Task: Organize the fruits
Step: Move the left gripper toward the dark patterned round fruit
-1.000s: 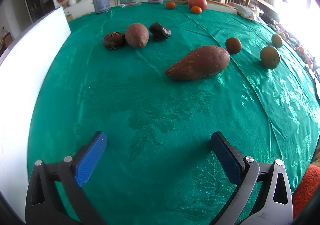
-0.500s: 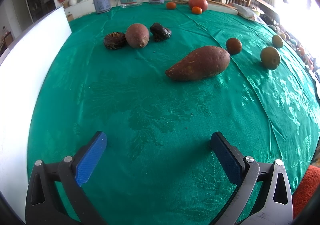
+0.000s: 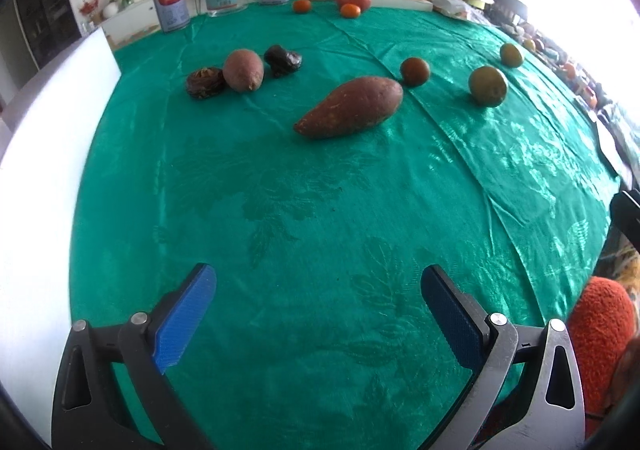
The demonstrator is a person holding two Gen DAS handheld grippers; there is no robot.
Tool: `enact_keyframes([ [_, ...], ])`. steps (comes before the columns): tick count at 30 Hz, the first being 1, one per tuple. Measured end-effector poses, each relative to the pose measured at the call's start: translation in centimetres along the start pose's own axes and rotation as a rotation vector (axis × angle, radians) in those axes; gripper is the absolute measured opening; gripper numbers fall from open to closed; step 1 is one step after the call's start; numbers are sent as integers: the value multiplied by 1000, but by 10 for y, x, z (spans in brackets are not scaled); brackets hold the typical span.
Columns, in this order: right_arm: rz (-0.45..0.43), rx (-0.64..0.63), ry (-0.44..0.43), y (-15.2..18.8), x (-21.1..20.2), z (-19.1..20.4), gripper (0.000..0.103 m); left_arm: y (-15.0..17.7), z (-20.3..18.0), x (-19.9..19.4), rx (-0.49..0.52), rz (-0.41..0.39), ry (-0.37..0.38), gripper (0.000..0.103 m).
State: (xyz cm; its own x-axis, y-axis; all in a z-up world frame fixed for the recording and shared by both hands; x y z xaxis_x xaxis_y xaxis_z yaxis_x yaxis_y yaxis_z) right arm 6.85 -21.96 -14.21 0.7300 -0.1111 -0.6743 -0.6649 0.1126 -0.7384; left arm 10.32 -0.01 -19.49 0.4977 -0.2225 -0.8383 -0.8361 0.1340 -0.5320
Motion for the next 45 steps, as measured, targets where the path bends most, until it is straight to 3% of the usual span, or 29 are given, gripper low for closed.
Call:
enact_keyframes([
  [6, -1, -13, 12, 0, -1, 1, 103, -1, -4, -15, -23, -19, 54, 103],
  [15, 0, -10, 10, 0, -2, 0, 103, 4, -2, -13, -37, 3, 61, 103],
  [24, 8, 6, -10, 0, -1, -2, 103, -6, 34, -12, -196, 1, 142, 102],
  [28, 14, 1, -8, 1, 0, 0, 103, -45, 60, -11, -204, 15, 103, 102],
  [32, 18, 4, -8, 1, 2, -1, 103, -98, 83, -5, -236, 45, 117, 102],
  [35, 18, 4, -6, 1, 2, -1, 103, -128, 110, 9, -230, 51, 36, 102],
  [39, 12, 15, -11, 0, 1, -3, 103, -130, 134, 35, -113, 125, -99, 101],
  [45, 22, 14, -13, 1, 3, -3, 103, -121, 137, 68, -61, 170, -19, 101],
])
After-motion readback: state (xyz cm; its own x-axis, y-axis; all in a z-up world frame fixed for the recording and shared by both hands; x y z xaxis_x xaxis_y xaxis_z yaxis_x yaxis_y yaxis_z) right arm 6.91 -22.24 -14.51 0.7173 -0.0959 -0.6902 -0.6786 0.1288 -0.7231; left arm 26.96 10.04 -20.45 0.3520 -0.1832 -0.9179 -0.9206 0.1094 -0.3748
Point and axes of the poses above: each gripper's, at about its wrist camera, not at the fingertips, and x roughly the way its jaws point, z to its left, y to its underside, the point moved 9 cm from there along x, roughly the way its jaws point, and after that the axes turned 7 degrees about y, right-handed, at the moved point
